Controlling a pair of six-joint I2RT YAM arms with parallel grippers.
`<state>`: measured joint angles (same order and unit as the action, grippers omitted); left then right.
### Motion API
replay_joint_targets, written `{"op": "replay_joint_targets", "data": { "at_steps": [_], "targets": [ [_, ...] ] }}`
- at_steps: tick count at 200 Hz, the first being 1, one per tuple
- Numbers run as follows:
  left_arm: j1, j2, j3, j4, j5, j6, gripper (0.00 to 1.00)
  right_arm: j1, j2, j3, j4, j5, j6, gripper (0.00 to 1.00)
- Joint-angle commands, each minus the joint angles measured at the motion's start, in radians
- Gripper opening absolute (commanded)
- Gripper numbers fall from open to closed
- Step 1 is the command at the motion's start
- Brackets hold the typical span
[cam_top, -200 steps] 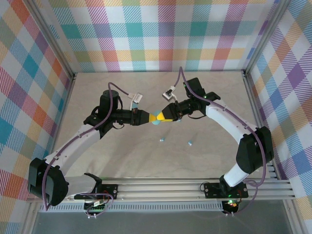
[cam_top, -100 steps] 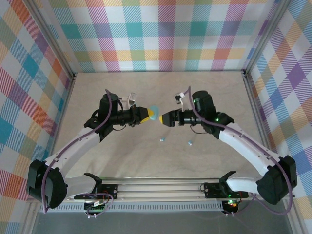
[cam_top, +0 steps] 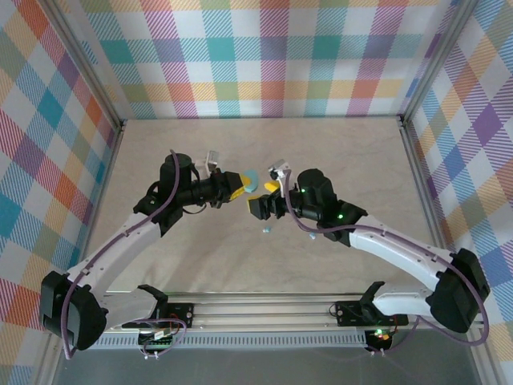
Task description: Insert the wireless bluetooth earbuds into the charging case
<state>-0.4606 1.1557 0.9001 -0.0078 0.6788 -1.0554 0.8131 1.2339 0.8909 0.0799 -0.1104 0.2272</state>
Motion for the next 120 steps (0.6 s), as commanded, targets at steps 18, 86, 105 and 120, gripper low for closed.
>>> {"op": "replay_joint_targets", "data": {
  "at_steps": [18, 86, 105, 120],
  "targets": [
    [-0.012, -0.021, 0.008, 0.008, 0.002, -0.051, 0.00, 0.007, 0.074, 0.053, 0.090, -0.015, -0.047, 0.81],
    [-0.004, -0.010, 0.008, -0.027, 0.019, -0.014, 0.00, 0.007, 0.066, -0.028, 0.247, -0.014, -0.008, 0.75],
    [0.011, -0.014, 0.008, -0.063, 0.016, 0.023, 0.00, 0.006, 0.024, -0.049, 0.227, 0.012, 0.020, 0.71],
    [0.024, -0.025, -0.008, -0.058, 0.012, 0.020, 0.00, 0.002, -0.020, -0.071, 0.207, 0.015, 0.070, 0.68]
  ]
}}
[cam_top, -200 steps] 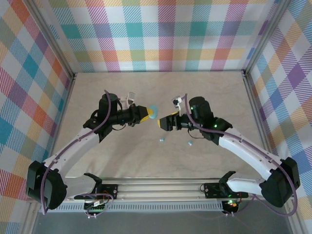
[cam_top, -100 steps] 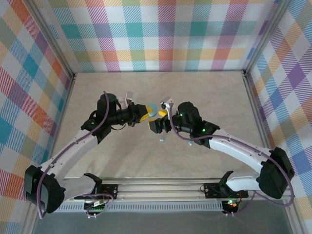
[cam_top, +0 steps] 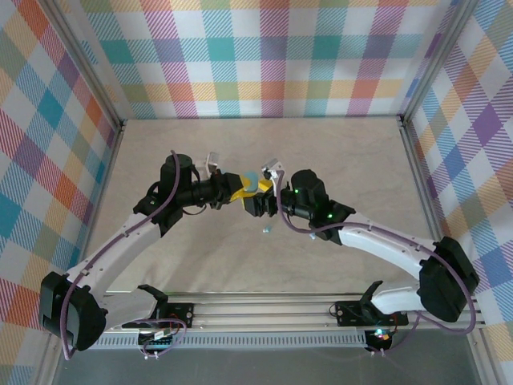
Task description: Insert the wireless bluetooth earbuds into the charging case
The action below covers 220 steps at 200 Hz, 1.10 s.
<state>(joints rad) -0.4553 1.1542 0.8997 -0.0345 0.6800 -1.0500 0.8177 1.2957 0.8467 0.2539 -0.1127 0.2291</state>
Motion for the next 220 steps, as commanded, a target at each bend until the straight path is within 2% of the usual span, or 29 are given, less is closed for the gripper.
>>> {"op": "replay_joint_targets", "data": {
  "at_steps": [1, 24, 49, 89, 105, 142, 177, 220],
  "targets": [
    [0.019, -0.023, -0.009, -0.031, 0.010, 0.013, 0.00, -0.003, -0.085, -0.027, 0.032, 0.018, 0.074, 0.68],
    [0.034, -0.047, -0.040, -0.024, -0.032, -0.005, 0.00, -0.036, -0.130, -0.028, -0.021, -0.016, 0.224, 0.61],
    [0.038, -0.070, -0.079, 0.027, -0.094, -0.060, 0.00, -0.046, -0.132, -0.015, -0.050, 0.014, 0.444, 0.51],
    [0.038, -0.088, -0.117, 0.114, -0.127, -0.138, 0.00, -0.046, -0.051, 0.013, -0.023, -0.001, 0.710, 0.59],
    [0.038, -0.089, -0.111, 0.122, -0.118, -0.146, 0.00, -0.046, -0.004, 0.030, 0.050, -0.034, 0.783, 0.60],
    [0.039, -0.083, -0.107, 0.156, -0.096, -0.178, 0.00, -0.045, 0.109, 0.102, 0.156, -0.125, 0.883, 0.59],
    [0.040, -0.091, -0.111, 0.179, -0.092, -0.202, 0.00, -0.045, 0.147, 0.103, 0.229, -0.138, 0.941, 0.44],
    [0.041, -0.109, -0.132, 0.165, -0.115, -0.194, 0.00, -0.045, 0.145, 0.084, 0.259, -0.125, 0.987, 0.44]
  ]
}}
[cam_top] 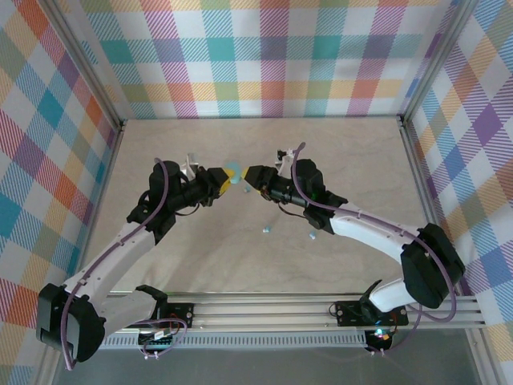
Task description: Insert the wireless bluetooth earbuds into the charging case
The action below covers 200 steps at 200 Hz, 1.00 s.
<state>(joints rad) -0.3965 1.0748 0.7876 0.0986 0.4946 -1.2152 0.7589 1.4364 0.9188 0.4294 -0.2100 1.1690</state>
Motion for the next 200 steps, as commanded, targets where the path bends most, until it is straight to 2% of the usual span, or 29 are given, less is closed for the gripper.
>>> {"op": "replay_joint_targets", "data": {
  "at_steps": [1, 24, 52, 73, 88, 104, 130, 200],
  "targets": [
    [-0.018, -0.029, -0.020, 0.031, 0.070, -0.029, 0.00, 0.015, 0.004, 0.010, 0.083, -0.026, 0.047, 0.43],
    [-0.010, -0.032, -0.036, 0.037, 0.060, -0.038, 0.00, 0.032, -0.023, -0.012, 0.084, 0.026, 0.042, 0.40],
    [-0.006, -0.034, -0.038, 0.036, 0.052, -0.038, 0.00, 0.045, -0.044, -0.021, 0.083, 0.049, 0.034, 0.43],
    [0.003, -0.034, -0.041, 0.044, 0.063, -0.043, 0.00, 0.064, -0.084, -0.038, 0.076, 0.103, -0.009, 0.37],
    [0.012, -0.039, -0.042, 0.051, 0.073, -0.050, 0.00, 0.074, -0.116, -0.029, 0.018, 0.140, -0.045, 0.37],
    [0.015, -0.045, -0.041, 0.062, 0.078, -0.056, 0.00, 0.074, -0.119, -0.004, -0.038, 0.133, -0.058, 0.42],
    [0.015, -0.056, -0.043, 0.073, 0.079, -0.063, 0.00, 0.074, -0.087, 0.003, -0.015, 0.114, -0.039, 0.50],
    [0.015, -0.073, -0.060, 0.098, 0.098, -0.081, 0.00, 0.074, 0.013, 0.036, 0.026, 0.053, 0.016, 0.52]
  ]
}}
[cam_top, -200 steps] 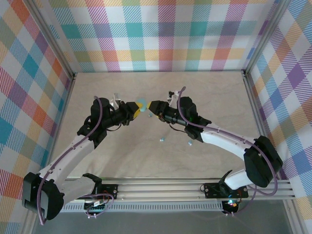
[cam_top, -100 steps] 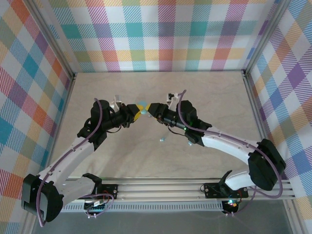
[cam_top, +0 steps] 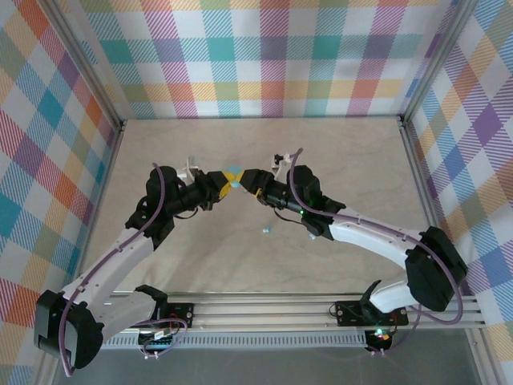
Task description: Insert the wireless bluetooth earbuds into the charging case
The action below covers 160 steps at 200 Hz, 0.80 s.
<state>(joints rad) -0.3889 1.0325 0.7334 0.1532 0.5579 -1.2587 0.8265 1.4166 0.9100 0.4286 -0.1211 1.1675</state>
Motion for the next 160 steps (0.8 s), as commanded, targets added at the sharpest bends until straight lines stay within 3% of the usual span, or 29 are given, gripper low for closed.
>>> {"op": "replay_joint_targets", "data": {
  "at_steps": [1, 64, 103, 139, 160],
  "targets": [
    [0.007, -0.031, -0.006, 0.045, 0.035, -0.038, 0.00, 0.006, 0.035, 0.045, 0.027, -0.037, 0.018, 0.52],
    [0.007, -0.037, -0.046, 0.115, 0.039, -0.088, 0.00, 0.006, 0.103, 0.042, 0.172, -0.074, 0.093, 0.22],
    [0.007, -0.050, -0.055, 0.109, 0.038, -0.079, 0.00, 0.006, 0.128, 0.032, 0.254, -0.075, 0.114, 0.12],
    [0.008, -0.076, -0.040, 0.025, 0.019, 0.002, 0.32, -0.008, 0.088, 0.028, 0.175, -0.092, 0.067, 0.06],
    [0.010, -0.089, -0.004, -0.062, 0.014, 0.078, 0.49, -0.062, 0.075, 0.077, 0.054, -0.201, 0.018, 0.06]
  ]
}}
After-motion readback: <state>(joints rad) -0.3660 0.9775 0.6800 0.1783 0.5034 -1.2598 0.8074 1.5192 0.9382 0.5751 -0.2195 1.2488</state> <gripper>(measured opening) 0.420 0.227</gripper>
